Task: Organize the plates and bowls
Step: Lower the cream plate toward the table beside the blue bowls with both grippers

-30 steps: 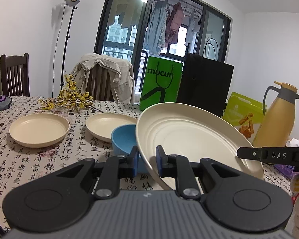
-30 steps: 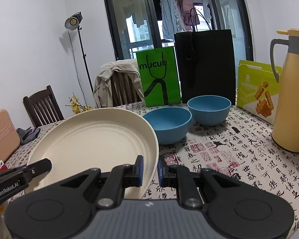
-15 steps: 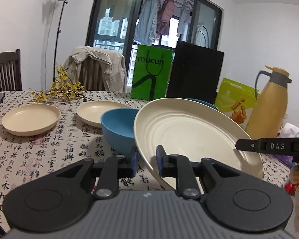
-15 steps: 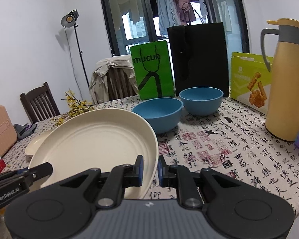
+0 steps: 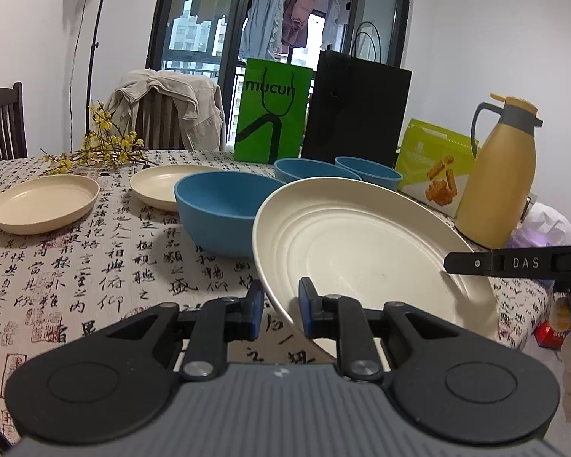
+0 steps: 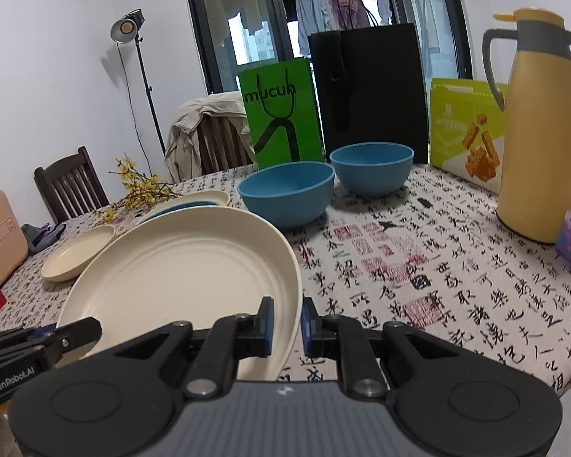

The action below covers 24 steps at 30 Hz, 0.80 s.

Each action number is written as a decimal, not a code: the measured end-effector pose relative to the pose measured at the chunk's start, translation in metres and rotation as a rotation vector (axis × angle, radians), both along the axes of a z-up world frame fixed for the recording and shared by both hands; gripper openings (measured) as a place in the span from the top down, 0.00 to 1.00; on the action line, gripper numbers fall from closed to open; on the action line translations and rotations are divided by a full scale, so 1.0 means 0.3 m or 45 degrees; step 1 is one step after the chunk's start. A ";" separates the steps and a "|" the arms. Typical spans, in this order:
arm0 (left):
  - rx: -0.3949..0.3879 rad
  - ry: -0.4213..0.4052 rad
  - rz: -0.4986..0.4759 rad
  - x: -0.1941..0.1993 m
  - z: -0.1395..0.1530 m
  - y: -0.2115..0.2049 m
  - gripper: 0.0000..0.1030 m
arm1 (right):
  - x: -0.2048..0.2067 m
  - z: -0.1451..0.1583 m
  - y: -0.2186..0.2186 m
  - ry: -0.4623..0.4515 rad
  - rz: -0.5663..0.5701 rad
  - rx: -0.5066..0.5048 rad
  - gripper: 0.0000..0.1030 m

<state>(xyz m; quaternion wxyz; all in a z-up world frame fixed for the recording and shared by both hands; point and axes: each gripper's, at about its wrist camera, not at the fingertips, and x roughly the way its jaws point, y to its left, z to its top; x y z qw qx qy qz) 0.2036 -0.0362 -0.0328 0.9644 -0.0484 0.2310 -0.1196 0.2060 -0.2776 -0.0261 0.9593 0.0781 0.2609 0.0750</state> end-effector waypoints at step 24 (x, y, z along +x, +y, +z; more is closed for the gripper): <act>0.045 0.182 -0.032 0.021 -0.105 0.036 0.81 | 0.075 -0.127 0.022 0.148 0.087 -0.004 0.86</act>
